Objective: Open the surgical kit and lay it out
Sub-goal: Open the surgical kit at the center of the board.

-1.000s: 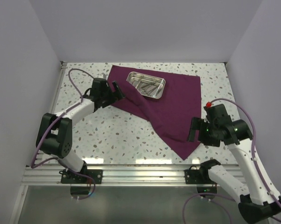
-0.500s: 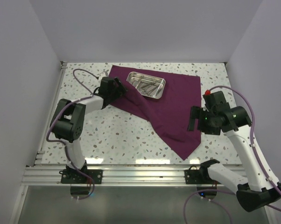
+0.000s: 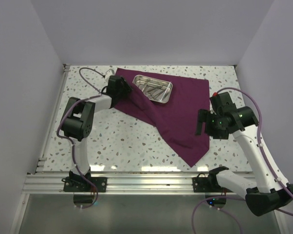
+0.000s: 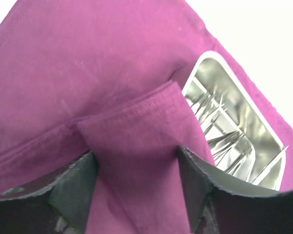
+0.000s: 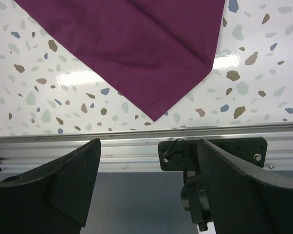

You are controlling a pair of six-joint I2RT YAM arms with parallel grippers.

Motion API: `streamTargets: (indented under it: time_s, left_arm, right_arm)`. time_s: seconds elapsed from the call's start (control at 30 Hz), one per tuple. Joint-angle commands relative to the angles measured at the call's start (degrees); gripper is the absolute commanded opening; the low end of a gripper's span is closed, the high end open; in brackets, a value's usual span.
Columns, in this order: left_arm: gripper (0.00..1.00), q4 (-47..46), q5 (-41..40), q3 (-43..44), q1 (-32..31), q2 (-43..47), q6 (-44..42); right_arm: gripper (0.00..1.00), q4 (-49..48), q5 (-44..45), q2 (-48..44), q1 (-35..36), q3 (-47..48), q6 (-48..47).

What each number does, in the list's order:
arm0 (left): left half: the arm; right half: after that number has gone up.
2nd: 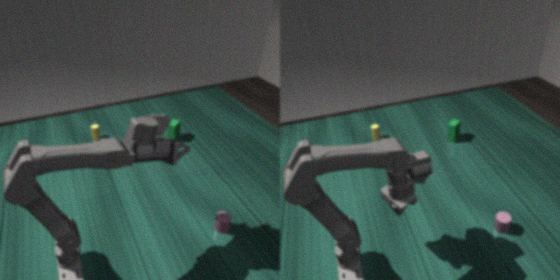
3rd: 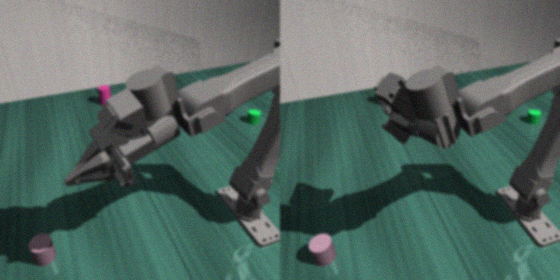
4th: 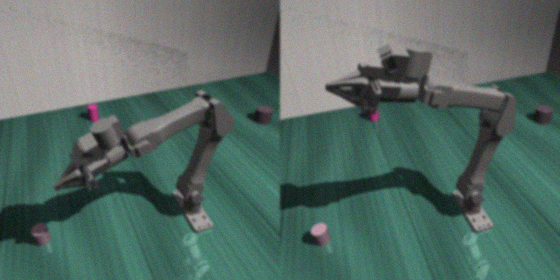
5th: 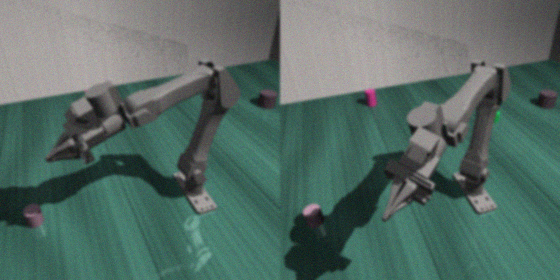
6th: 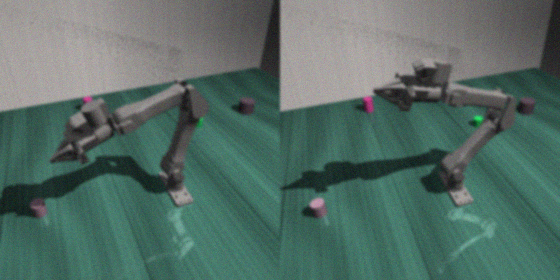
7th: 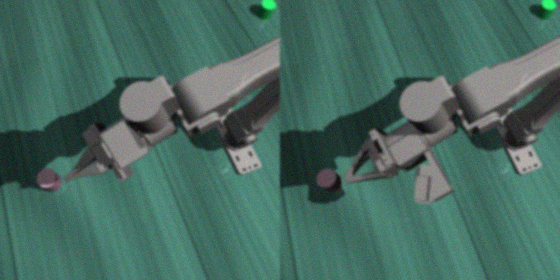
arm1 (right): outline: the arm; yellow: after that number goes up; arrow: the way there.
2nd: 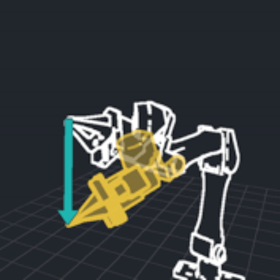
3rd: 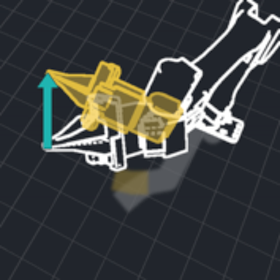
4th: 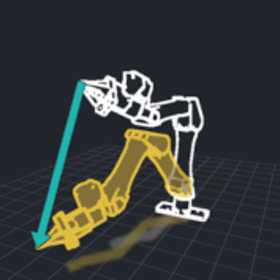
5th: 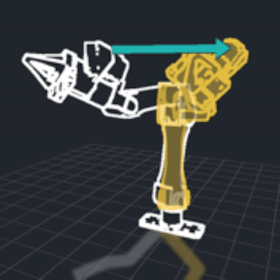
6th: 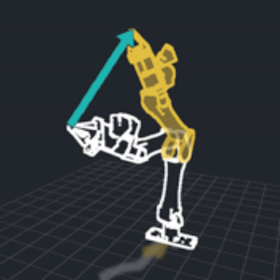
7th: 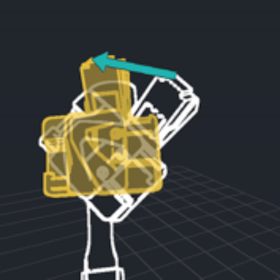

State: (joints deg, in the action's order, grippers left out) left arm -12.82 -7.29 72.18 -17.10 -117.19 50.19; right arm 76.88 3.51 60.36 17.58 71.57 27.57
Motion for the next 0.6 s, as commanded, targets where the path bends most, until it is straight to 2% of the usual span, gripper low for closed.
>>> streamTargets:
  time_s: [0.0,0.17,0.5,0.53,0.57]
  left_arm:
    - [0.65,-2.57,-0.54,3.75,1.1,-0.06,-1.76]
    - [0.49,-0.02,1.57,6.04,1.37,0.55,-3.26]
    - [0.45,2.54,3.77,2.18,1.28,6.44,-4.49]
    - [0.42,2.1,3.69,1.39,1.28,6.62,-4.75]
    - [0.34,2.1,3.77,1.21,1.28,6.71,-5.1]
  right_arm:
    - [0.83,2.4,0.53,0.46,-0.01,1.29,0.64]
    - [0.83,1.61,0.62,0.9,0.08,0.41,0.38]
    - [0.83,0.46,0.71,0.38,0.08,-2.31,-0.41]
    - [0.82,0.11,0.62,0.29,0.08,-2.75,-0.59]
    - [0.82,0.02,0.62,0.2,0.08,-3.01,-0.5]
